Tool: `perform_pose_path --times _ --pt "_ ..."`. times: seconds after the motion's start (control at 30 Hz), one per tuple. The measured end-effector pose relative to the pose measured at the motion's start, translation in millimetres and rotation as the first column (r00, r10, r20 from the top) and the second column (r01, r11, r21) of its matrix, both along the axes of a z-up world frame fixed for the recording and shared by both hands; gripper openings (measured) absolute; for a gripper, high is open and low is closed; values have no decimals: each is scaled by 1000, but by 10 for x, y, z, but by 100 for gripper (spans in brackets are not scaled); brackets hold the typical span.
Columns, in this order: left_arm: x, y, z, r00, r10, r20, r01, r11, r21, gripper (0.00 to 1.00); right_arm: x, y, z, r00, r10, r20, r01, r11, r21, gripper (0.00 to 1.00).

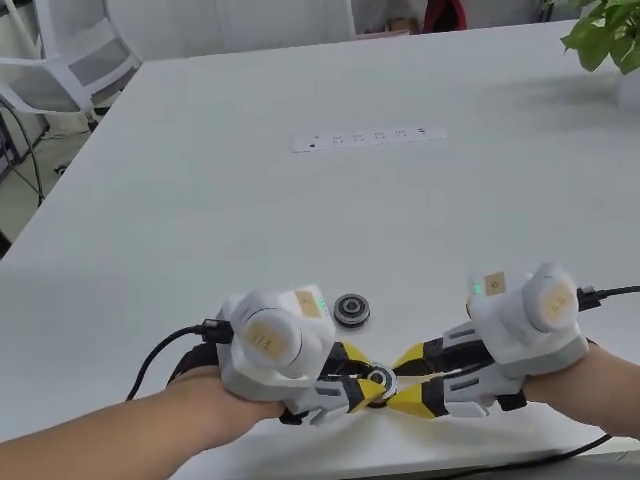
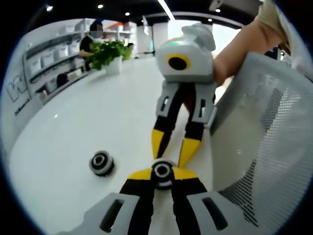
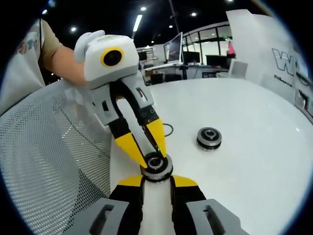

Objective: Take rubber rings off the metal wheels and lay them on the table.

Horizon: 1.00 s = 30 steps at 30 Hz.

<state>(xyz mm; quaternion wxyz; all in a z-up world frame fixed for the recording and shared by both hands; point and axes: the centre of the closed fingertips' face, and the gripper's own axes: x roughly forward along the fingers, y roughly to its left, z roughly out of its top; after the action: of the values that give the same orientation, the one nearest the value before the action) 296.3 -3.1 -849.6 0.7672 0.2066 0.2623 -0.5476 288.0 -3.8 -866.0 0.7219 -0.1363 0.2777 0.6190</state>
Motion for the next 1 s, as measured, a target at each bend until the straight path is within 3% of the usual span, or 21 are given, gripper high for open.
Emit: perform_pose_path --times 0.43,0.5,1.0 --pt "-1 1 -1 1000 5 1 -5 1000 -5 13 -7 -37 -4 1000 -14 -16 14 1000 -1 12" --pt "-1 1 -2 1000 5 1 -5 1000 -5 13 -8 -55 -13 1000 -13 -14 13 1000 -8 8" --pt "-6 0 -4 1000 7 21 -7 1000 7 13 -8 -81 -6 994 -68 -84 68 998 1 0"
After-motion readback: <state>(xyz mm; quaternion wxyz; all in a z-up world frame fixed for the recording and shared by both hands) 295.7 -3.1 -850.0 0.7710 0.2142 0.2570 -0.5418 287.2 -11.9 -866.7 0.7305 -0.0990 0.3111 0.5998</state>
